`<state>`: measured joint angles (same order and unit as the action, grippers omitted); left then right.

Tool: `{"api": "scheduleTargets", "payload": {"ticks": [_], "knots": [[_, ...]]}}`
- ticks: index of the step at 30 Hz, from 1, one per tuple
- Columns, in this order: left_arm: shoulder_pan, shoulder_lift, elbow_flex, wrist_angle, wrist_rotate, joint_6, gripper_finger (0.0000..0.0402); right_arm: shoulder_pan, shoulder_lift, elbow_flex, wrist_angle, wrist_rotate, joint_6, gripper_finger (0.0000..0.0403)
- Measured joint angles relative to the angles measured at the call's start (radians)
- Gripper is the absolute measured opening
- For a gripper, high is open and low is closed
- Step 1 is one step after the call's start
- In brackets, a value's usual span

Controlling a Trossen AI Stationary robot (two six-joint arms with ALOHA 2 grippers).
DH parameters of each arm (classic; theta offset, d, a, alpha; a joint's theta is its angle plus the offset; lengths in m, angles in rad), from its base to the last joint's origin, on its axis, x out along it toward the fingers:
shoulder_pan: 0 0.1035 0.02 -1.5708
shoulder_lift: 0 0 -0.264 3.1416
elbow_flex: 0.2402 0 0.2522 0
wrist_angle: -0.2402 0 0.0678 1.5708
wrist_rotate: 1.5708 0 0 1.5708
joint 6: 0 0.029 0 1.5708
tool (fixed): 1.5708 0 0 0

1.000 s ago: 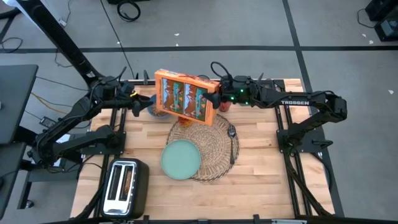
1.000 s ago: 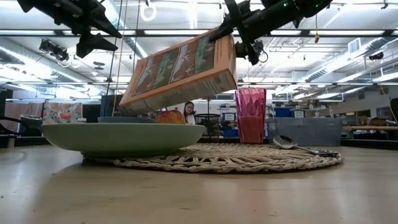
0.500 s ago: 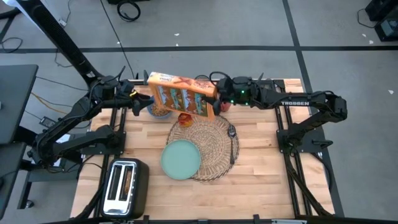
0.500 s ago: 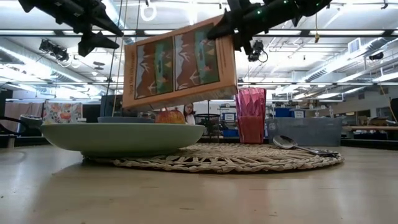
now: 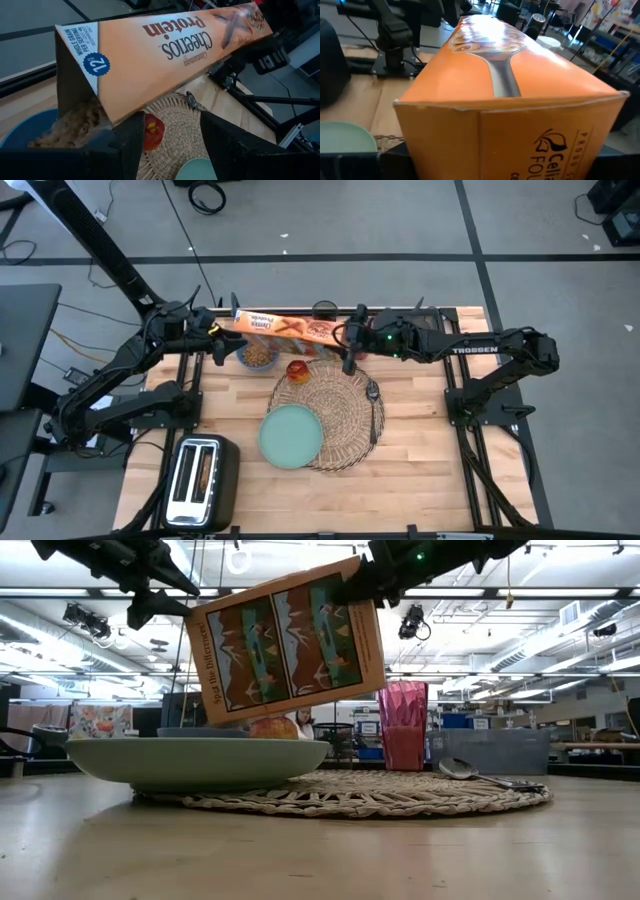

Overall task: Arrange a breakfast setting
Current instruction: Pour the cereal from the orange cereal box into the blue bowl

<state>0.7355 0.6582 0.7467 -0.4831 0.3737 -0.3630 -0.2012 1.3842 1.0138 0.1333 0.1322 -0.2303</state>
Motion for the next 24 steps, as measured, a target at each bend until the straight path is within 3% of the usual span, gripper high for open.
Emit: {"api": "scheduleTargets", "payload": {"ticks": [9,18,24], "knots": [[0.0,0.0,0.0,0.0,0.006,-0.001,0.0198,-0.001,0.0,0.0,-0.001,0.007,0.142,0.0247],[0.0,0.0,0.0,0.0,0.017,-0.001,0.0198,-0.005,0.001,0.0,-0.032,0.089,0.614,0.0247],[0.0,0.0,0.0,0.001,0.018,-0.001,0.0198,-0.01,0.001,0.001,-0.041,0.088,0.899,0.0247]]}}
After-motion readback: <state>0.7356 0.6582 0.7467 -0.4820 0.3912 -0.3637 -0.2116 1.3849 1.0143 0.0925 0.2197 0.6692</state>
